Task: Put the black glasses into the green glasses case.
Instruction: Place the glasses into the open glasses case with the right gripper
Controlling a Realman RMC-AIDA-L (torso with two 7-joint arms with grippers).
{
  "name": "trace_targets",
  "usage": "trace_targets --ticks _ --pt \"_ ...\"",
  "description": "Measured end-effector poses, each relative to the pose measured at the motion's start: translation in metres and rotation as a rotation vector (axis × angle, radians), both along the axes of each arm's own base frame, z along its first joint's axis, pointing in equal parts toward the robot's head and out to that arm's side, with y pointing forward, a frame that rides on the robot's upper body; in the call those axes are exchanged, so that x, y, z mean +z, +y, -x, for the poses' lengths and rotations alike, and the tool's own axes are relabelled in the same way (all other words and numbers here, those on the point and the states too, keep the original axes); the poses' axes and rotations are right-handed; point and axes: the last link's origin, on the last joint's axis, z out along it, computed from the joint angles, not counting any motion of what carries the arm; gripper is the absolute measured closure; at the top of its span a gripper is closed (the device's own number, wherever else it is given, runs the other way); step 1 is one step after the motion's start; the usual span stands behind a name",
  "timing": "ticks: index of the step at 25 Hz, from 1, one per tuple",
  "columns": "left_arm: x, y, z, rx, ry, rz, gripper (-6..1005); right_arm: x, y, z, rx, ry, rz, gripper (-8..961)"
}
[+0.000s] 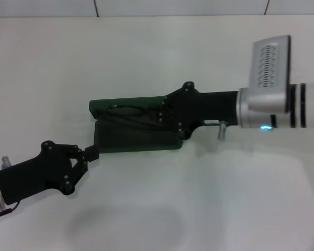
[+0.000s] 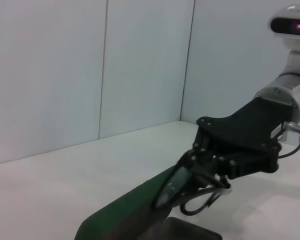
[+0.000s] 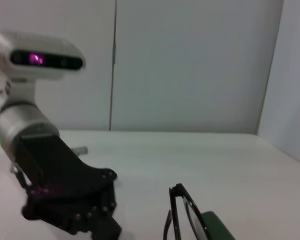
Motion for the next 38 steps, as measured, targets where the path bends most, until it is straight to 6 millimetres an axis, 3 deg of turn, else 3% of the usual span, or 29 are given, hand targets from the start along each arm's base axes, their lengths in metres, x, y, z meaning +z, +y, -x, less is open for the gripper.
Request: trace_targets --ticks 10,35,38 --pt "0.001 -0.003 0.003 0.01 0.003 0.001 985 -0.017 0.004 0.011 0.013 -0.073 -0.032 888" --pt "-0.003 -0.002 -0.001 -0.007 0.004 0.017 984 -0.024 0.007 0.016 -0.02 -0.113 -0.044 886" --pt "-0.003 -0.002 -0.001 -0.007 0.004 0.017 983 -0.024 0.004 0.016 -0.014 -0.105 -0.027 841"
